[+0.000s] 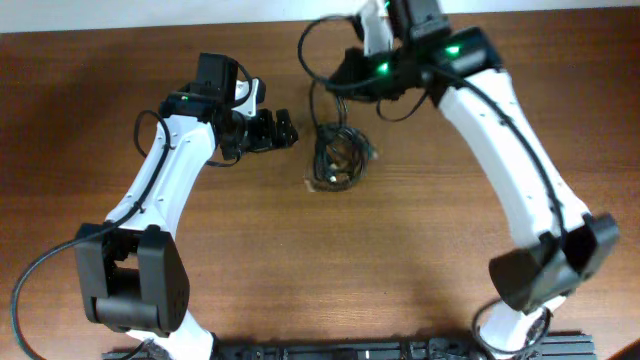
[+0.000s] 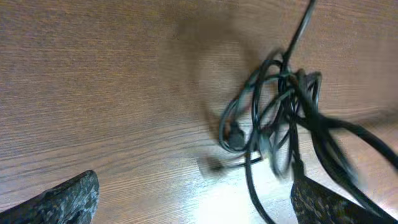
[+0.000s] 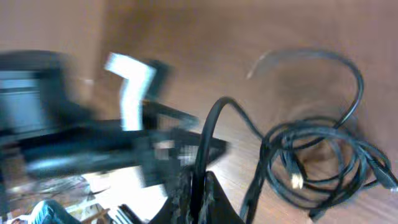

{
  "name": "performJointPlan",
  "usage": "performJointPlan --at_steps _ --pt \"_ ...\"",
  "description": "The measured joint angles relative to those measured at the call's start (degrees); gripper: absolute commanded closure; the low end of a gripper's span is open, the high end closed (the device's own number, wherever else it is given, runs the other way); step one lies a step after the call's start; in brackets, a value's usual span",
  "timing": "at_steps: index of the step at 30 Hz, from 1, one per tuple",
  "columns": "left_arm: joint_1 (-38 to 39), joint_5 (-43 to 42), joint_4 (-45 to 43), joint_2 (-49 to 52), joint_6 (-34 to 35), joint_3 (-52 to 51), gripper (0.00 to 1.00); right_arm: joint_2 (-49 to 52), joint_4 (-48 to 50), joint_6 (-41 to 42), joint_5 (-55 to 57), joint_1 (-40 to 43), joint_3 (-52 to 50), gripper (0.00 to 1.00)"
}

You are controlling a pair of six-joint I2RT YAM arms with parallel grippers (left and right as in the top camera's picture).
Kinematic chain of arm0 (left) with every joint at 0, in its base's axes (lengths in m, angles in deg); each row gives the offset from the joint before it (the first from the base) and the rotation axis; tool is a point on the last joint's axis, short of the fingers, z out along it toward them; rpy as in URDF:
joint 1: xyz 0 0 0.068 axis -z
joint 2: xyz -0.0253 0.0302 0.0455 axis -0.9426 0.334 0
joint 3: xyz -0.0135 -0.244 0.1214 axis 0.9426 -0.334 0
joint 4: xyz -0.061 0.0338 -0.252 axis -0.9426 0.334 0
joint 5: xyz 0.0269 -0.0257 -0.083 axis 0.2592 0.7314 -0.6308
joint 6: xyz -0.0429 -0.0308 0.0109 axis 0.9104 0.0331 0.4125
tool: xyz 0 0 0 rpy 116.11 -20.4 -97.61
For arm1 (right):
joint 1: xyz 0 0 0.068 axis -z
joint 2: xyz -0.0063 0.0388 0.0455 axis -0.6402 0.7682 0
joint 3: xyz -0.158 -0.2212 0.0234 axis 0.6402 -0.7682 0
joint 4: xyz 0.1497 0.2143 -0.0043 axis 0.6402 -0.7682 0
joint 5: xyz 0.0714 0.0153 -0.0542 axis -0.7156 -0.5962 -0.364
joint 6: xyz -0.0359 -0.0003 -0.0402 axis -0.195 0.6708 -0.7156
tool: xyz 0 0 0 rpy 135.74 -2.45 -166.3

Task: Untangle cables

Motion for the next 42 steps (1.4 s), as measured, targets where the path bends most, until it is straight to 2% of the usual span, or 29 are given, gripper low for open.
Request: performJointPlan --at_steps 7,13,17,18,20,22,26,28,30,32,35,39,42 --pt "0.0 -0.39 0.07 0.0 0.0 0.0 0.01 -1.2 0.74 -0.09 -10.12 0.31 2.08 0.96" --pt "0.0 -0.42 0.11 0.0 0.0 0.0 0.01 -2.4 1.01 3.32 -13.05 4.74 17.99 0.96" --pt "0.0 -0.42 0.09 0.0 0.0 0.0 0.01 -5.92 -1.22 4.98 -12.79 5.77 22.6 0.96" --pt "0.0 -0.39 0.09 0.0 0.0 0.0 0.01 -6.51 -4.46 5.03 -10.99 5.6 22.86 0.91" --pt "0.0 -0.42 0.07 0.0 0.02 0.0 0.01 -6.6 -11.76 4.98 -4.11 5.42 22.69 0.74" --pt "0.0 -0.39 0.02 0.0 0.0 0.0 0.01 -5.38 -17.94 5.05 3.32 5.42 21.07 0.45" --pt "0.0 -0.42 0.07 0.0 0.22 0.0 0.01 -2.73 -23.39 3.3 8.61 5.44 16.15 0.21" --pt "-0.48 -1.86 0.7 0.0 2.12 0.0 0.01 -1.97 -24.76 -0.28 9.73 5.29 11.89 0.14" --pt "-2.29 -7.04 1.16 0.0 4.87 0.0 0.01 -1.81 -25.22 -3.96 10.43 4.63 7.45 0.14" --pt "-4.87 -15.72 1.22 0.0 8.17 0.11 0.01 -1.84 -24.28 -6.36 10.69 3.58 2.49 0.13" --pt "-6.1 -22.1 3.28 0.0 11.06 0.26 0.01 -1.64 -19.58 -7.72 10.95 2.99 -4.02 0.13" --pt "-1.79 -23.21 6.97 0.0 12.94 0.31 0.01 -1.29 -16.11 -7.76 11.15 2.99 -8.28 0.13" --pt "2.82 -19.15 8.83 0.0 16.57 0.31 0.0 -1.29 -16.04 -7.76 11.15 2.99 -8.39 0.13"
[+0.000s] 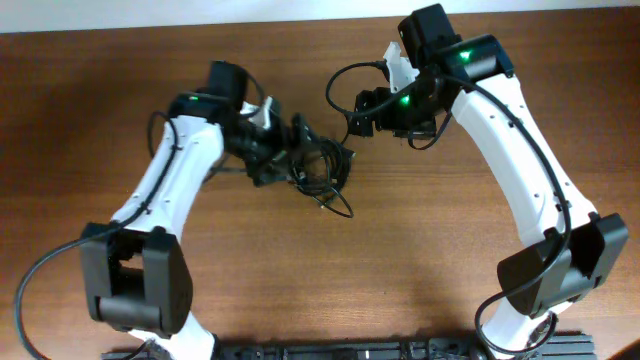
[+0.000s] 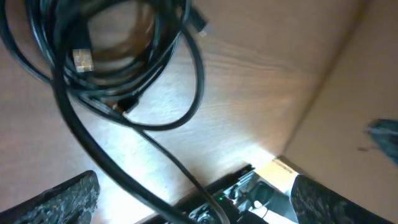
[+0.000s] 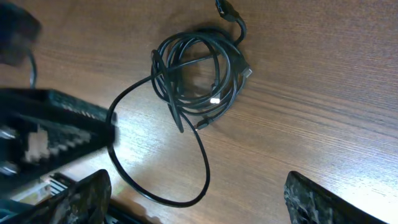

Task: Untangle cables

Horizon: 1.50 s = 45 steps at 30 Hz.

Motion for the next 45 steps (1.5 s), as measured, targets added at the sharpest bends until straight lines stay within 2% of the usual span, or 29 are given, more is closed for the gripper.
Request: performJointPlan --at_steps 3,6,7,8,9,17,24,30,35,39,45 --pt "3.78 4.31 0.09 0.0 4.57 0.0 0.16 0.0 -0.07 -0.02 0.0 0.0 0.0 0.13" --pt "5.64 6.38 -1.53 0.0 7.5 0.0 0.5 0.0 -0.7 -0.02 0.0 0.0 0.0 0.13" --pt "5.77 6.78 -1.88 0.0 8.04 0.0 0.57 0.0 -0.85 -0.04 0.0 0.0 0.0 0.13" --pt "5.81 7.1 -2.29 0.0 8.68 0.0 0.69 0.0 -1.25 -0.02 0.0 0.0 0.0 0.13" --pt "5.81 7.3 -2.6 0.0 8.76 0.0 0.99 0.0 -1.62 -0.07 0.0 0.0 0.0 0.13" --pt "5.81 7.63 -1.92 0.04 7.8 3.06 1.0 0.0 -4.17 -0.15 0.02 0.0 0.0 0.13" --pt "5.79 7.82 -1.22 -2.71 3.19 30.91 1.0 0.0 -4.83 -0.24 0.0 0.0 -0.11 0.18" --pt "5.79 8.26 -3.45 -9.7 -1.92 43.54 1.0 0.0 -4.79 -0.26 0.02 0.0 -0.11 0.19" --pt "5.4 8.33 -13.92 -11.06 -4.2 44.19 1.0 0.0 -4.81 -0.26 0.02 0.0 -0.11 0.21" --pt "5.31 9.94 -25.2 -11.69 -1.84 44.09 1.0 0.0 -5.03 -0.26 0.04 0.0 -0.11 0.22" --pt "5.31 23.06 -39.95 -14.53 0.61 44.09 1.0 0.0 -4.96 -0.26 0.02 0.0 -2.08 0.22"
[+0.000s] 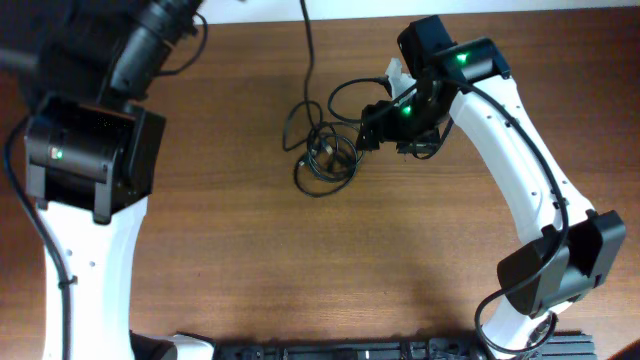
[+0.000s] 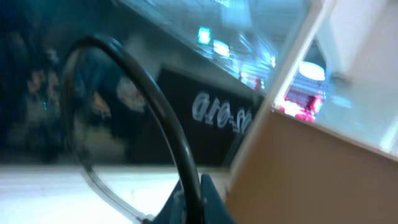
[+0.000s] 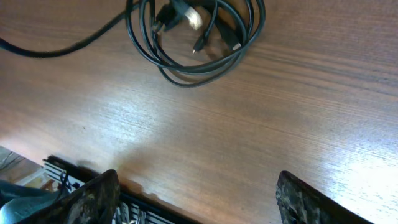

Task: Untangle cables

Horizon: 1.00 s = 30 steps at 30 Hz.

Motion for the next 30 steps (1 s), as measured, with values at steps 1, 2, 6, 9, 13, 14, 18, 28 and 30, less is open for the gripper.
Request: performJointPlan --at_steps 1,2,6,9,13,14,18,28,30 --pt "0.0 2.62 -3.08 -0.26 0.2 0.04 1.0 0.0 0.13 0.02 0.0 0.0 -0.33 0.22" --pt "0.0 4.04 -5.35 -0.28 0.35 0.02 1.0 0.0 0.2 -0.02 -0.02 0.0 -0.63 0.22" --pt "0.0 10.75 -17.68 -0.35 0.39 -0.02 1.0 0.0 0.7 0.02 -0.02 0.0 -2.84 0.22" --pt "0.0 12.76 -23.58 -0.59 0.37 0.04 1.0 0.0 1.44 0.0 0.02 0.0 -4.11 0.22" --pt "0.0 14.14 -19.04 -0.87 0.15 0.15 1.0 0.0 1.7 -0.02 -0.02 0.0 -4.24 0.22" --pt "0.0 15.04 -16.72 -0.87 -0.17 0.15 1.0 0.0 1.73 -0.02 0.0 0.0 -4.24 0.22" --pt "0.0 23.02 -10.25 -0.46 -1.33 0.17 1.0 0.0 1.86 0.0 0.02 0.0 -4.26 0.22" --pt "-3.54 40.28 -8.28 8.85 -17.27 0.15 1.0 0.0 1.88 -0.02 0.0 -0.55 -4.26 0.22" --pt "-6.38 40.85 -7.52 11.45 -18.23 0.15 1.0 0.0 1.88 -0.02 0.0 -1.25 -4.26 0.22"
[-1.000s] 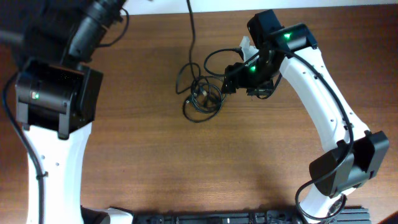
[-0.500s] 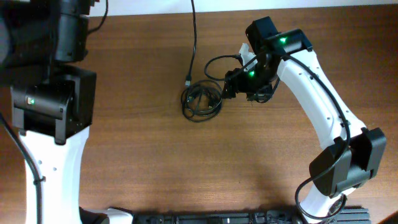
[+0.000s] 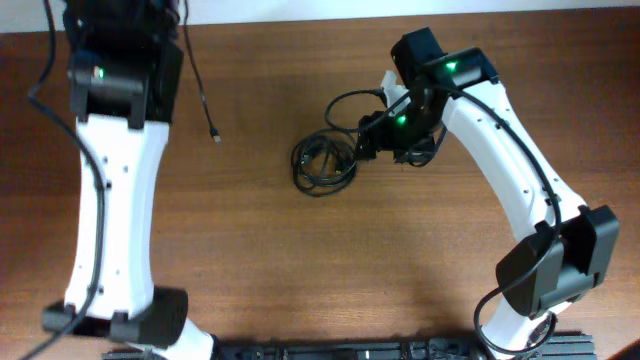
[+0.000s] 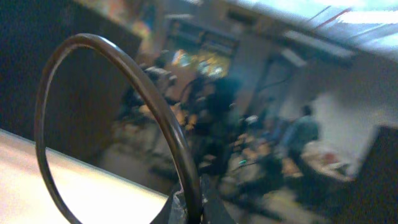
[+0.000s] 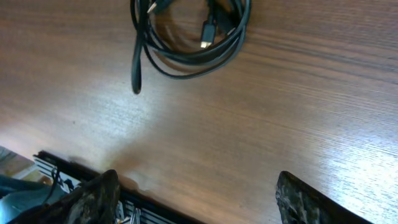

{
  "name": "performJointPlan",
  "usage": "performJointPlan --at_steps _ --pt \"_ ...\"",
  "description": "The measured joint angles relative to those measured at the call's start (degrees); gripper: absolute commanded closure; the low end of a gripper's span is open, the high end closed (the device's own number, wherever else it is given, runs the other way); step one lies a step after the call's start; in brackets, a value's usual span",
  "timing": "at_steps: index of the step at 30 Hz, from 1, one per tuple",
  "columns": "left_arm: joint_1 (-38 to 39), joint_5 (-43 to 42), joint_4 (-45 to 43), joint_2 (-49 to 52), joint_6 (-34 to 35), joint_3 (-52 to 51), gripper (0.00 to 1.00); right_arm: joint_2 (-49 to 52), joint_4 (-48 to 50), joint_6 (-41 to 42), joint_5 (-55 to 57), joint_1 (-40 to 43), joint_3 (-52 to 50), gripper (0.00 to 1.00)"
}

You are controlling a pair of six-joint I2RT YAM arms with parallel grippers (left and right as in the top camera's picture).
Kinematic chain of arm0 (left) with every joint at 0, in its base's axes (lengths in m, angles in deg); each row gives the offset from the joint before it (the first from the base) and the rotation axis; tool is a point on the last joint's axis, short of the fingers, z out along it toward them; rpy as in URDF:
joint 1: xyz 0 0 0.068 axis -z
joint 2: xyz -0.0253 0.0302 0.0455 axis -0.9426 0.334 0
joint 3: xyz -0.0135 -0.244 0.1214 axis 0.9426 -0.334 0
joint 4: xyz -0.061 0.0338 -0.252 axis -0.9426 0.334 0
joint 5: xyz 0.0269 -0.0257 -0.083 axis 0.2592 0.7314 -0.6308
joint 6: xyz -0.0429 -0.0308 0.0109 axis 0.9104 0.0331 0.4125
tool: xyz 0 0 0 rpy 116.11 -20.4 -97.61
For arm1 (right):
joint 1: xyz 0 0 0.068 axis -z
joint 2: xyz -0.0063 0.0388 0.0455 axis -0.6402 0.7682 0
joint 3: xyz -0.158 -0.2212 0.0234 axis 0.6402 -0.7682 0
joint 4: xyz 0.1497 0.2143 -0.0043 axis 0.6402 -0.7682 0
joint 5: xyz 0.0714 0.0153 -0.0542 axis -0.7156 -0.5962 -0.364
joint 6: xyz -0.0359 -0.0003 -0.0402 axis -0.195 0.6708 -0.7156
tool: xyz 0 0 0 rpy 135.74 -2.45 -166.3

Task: Untangle cables

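Observation:
A coil of black cables (image 3: 325, 165) lies on the wooden table, and shows in the right wrist view as a coil (image 5: 186, 31) with small plugs inside. My right gripper (image 5: 199, 199) hovers open just right of it, nothing between its fingers (image 5: 93, 193). My left arm (image 3: 120, 80) is raised high at the back left. The left gripper (image 4: 189, 208) is shut on a single black cable (image 4: 161, 112) that arches above it. That cable hangs down apart from the coil, with its plug end (image 3: 214, 135) to the coil's left.
The table's back edge (image 3: 280, 12) meets a white wall just behind the arms. A black rail (image 3: 350, 350) runs along the front edge. The right arm's base (image 3: 545, 270) stands at the front right.
The cable in my left gripper ran down into the coil; now it hangs free of it, plug end left of the coil. The left arm has shifted. The right gripper stays open beside the coil.
First my right gripper held a cable strand up at the back while the left stood open beside the tangle. Then the right was open and the left was in the tangle. Later the left was raised, shut on one cable, which now hangs apart from the coil.

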Motion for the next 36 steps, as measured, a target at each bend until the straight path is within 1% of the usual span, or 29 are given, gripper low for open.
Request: performJointPlan --at_steps 4,6,8,10,11,12,13,16,17,19,20,21,24,25,26,27,29,31,32,36 --pt "-6.49 0.7 -0.5 7.1 -1.2 0.0 1.0 0.0 0.07 -0.02 0.2 -1.99 0.0 0.22" --pt "-9.86 0.79 -1.62 11.56 -3.32 0.0 0.99 0.0 0.02 -0.02 0.63 -2.71 0.0 0.22" --pt "-13.22 1.57 -1.05 15.47 -5.81 0.0 0.77 0.0 0.04 -0.07 0.87 -3.52 -0.22 0.22" --pt "-16.92 3.69 1.99 19.37 -8.02 0.02 0.62 0.0 0.09 -0.09 1.53 -4.42 -0.42 0.22" --pt "-18.29 4.46 3.93 20.76 -8.83 0.13 0.6 0.0 0.07 -0.07 1.88 -4.72 -0.44 0.22" --pt "-19.98 5.33 6.86 22.45 -9.49 0.17 0.62 0.0 0.09 -0.09 2.32 -5.16 -0.52 0.22" --pt "-21.73 6.19 10.12 24.35 -9.66 0.22 0.59 0.0 0.22 -0.07 2.8 -5.44 -0.57 0.22" --pt "-26.32 7.69 20.11 30.34 -10.49 0.2 0.41 0.0 1.14 -0.07 3.48 -5.84 -0.68 0.22" --pt "-27.26 7.76 23.17 32.0 -10.8 0.2 0.3 0.0 1.44 -0.07 3.8 -5.84 -0.72 0.21" --pt "-28.26 6.64 27.63 34.14 -10.82 0.11 0.28 0.0 1.57 -0.09 4.09 -5.84 -0.74 0.21" --pt "-28.44 5.97 28.65 34.73 -10.86 -0.02 0.3 0.0 1.6 -0.07 4.17 -5.84 -0.74 0.21" --pt "-28.61 3.41 30.27 35.28 -10.82 -0.02 0.31 0.0 1.62 -0.09 4.26 -5.84 -0.74 0.21" --pt "-28.41 -3.87 32.22 35.32 -10.88 0.02 0.3 0.0 1.51 -0.09 4.28 -5.84 -0.79 0.21" --pt "-28.26 -7.32 34.45 35.32 -10.8 0.07 0.32 0.0 1.6 -0.07 4.33 -5.84 -0.79 0.21" --pt "-28.15 -10.95 36.54 35.32 -10.82 0.04 0.37 0.0 1.55 -0.09 4.31 -5.84 -0.83 0.21" --pt "-27.98 -17.38 39.36 35.32 -10.8 0.04 0.38 0.0 1.53 -0.09 4.28 -5.84 -0.85 0.21" --pt "-27.54 -23.52 41.35 35.32 -10.8 0.02 0.36 0.0 1.53 -0.11 4.42 -5.84 -0.85 0.21" --pt "-26.62 -29.81 43.45 35.32 -10.08 -0.37 0.3 0.0 1.53 -0.09 4.46 -5.84 -0.87 0.21" --pt "-25.94 -31.78 44.44 35.32 -9.31 -0.68 0.28 0.0 1.53 -0.09 4.46 -5.84 -0.87 0.21" --pt "-22.91 -35.34 47.65 35.32 -7.74 -2.73 0.28 0.0 1.53 -0.07 4.46 -5.84 -0.9 0.21"
